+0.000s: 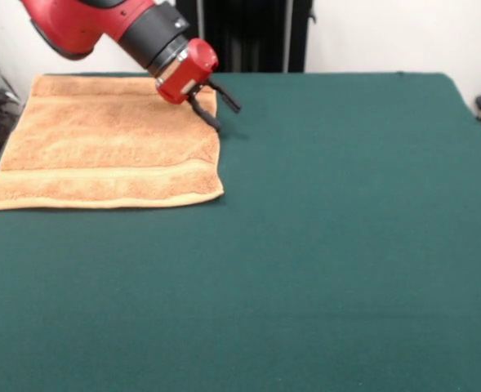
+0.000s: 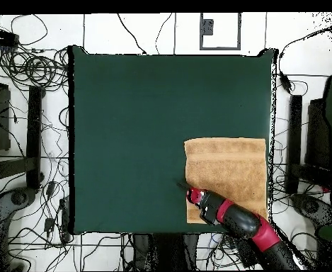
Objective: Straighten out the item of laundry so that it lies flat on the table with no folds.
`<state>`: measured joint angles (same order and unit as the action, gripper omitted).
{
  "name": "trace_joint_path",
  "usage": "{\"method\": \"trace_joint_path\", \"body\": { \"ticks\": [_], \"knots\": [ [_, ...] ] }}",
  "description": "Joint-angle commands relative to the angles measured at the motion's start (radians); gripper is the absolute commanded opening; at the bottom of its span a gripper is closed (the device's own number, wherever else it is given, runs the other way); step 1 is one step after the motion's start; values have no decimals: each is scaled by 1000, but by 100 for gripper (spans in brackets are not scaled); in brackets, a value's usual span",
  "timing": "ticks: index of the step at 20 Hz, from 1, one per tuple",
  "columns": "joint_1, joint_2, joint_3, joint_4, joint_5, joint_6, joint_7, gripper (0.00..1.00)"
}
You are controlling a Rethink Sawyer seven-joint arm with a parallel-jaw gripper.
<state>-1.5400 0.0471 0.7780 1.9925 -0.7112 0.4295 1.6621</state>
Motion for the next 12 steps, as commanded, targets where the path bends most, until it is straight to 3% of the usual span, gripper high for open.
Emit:
{"method": "trace_joint_path", "body": {
  "ticks": [1,9,12],
  "knots": [
    [25,51,-28,-141,28,127,-148,100],
    [20,59,-24,-157,36,141,-156,100],
    [64,-6,-26,-163,-90,-17,-112,100]
  ]
}}
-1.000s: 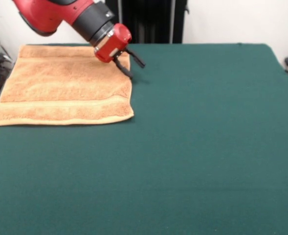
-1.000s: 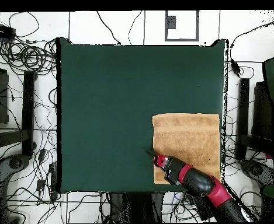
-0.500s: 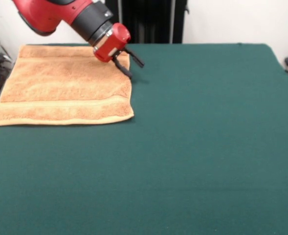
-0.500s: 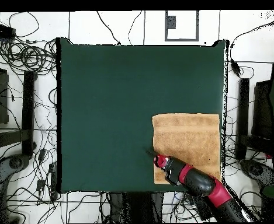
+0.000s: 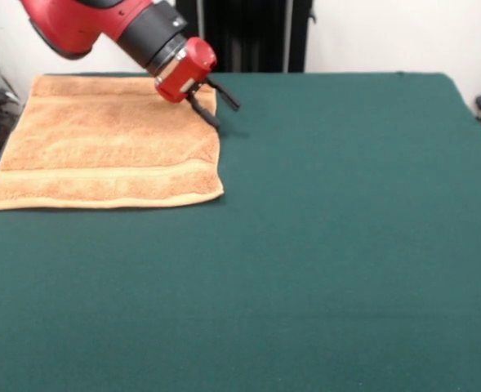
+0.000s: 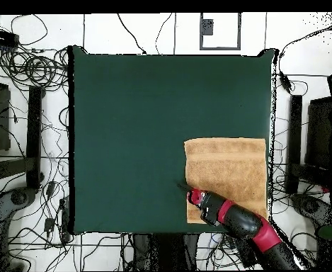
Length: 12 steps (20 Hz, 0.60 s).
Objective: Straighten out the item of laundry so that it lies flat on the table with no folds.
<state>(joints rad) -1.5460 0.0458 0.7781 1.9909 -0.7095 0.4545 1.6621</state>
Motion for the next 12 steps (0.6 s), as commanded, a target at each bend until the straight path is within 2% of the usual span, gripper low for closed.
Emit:
{"method": "trace_joint_path", "body": {
  "ticks": [1,2,4,5,6,8,12],
  "knots": [
    [121,-75,-44,-156,-172,-155,-44,100],
    [165,-133,-64,-150,-225,-225,8,100],
    [396,-364,-232,-139,-331,-422,221,100],
    [518,-455,-341,-142,-336,-457,315,100],
    [553,-486,-373,-137,-325,-457,329,100],
    [562,-521,-378,-118,-271,-419,286,100],
    [501,-502,-322,-95,-162,-349,155,100]
  ]
}}
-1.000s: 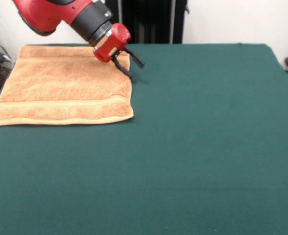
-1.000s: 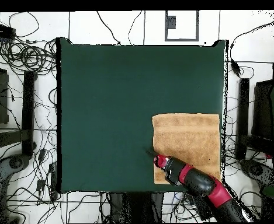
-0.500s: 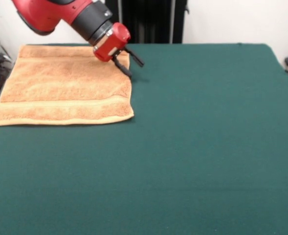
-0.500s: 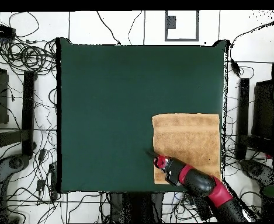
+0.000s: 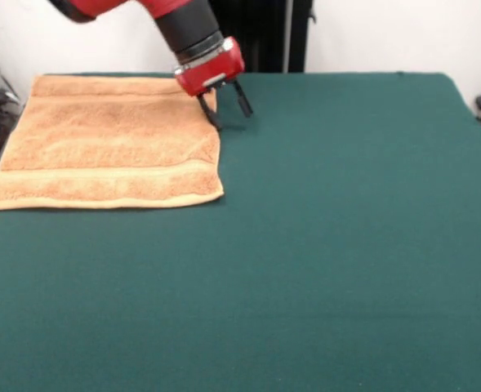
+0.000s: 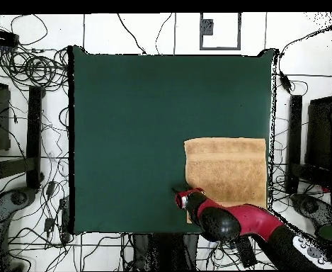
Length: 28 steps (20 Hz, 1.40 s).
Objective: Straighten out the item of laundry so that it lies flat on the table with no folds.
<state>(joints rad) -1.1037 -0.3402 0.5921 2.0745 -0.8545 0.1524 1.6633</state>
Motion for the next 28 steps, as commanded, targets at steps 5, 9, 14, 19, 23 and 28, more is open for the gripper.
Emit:
{"method": "trace_joint_path", "body": {
  "ticks": [5,9,14,19,23,28],
  "knots": [
    [67,-129,-147,-160,14,-63,137,100],
    [75,-153,-141,-153,50,-19,132,100],
    [66,-207,-98,-116,143,94,106,100],
    [56,-183,-96,-123,168,95,80,100],
    [23,-149,-76,-131,196,134,44,100],
    [-44,-75,-19,-137,291,263,-18,100]
  ]
}}
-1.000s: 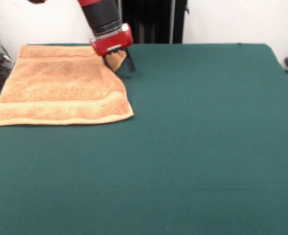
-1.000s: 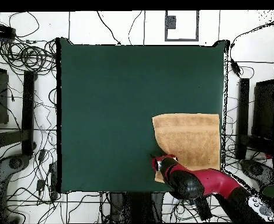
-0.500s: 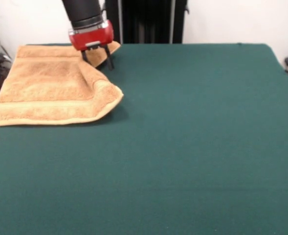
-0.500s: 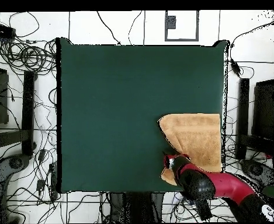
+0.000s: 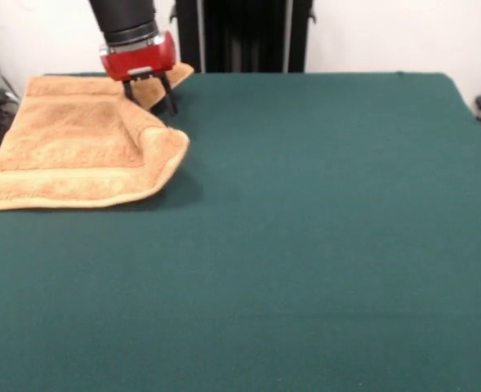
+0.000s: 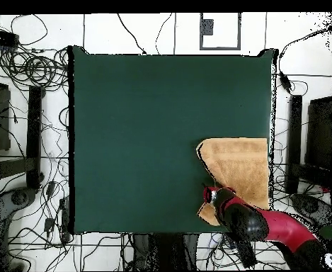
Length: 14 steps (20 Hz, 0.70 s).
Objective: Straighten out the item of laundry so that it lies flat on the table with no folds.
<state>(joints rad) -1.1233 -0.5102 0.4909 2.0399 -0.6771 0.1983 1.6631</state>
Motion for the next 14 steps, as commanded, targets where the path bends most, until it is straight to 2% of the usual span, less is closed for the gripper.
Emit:
{"method": "trace_joint_path", "body": {
  "ticks": [1,4,8,11,14],
  "knots": [
    [-36,110,92,-109,126,237,-35,100],
    [-58,144,102,-122,137,258,-61,100],
    [-50,74,98,-90,146,276,-46,100],
    [-59,13,118,-53,188,331,-42,100],
    [-74,-8,137,-36,218,372,-47,100]
  ]
}}
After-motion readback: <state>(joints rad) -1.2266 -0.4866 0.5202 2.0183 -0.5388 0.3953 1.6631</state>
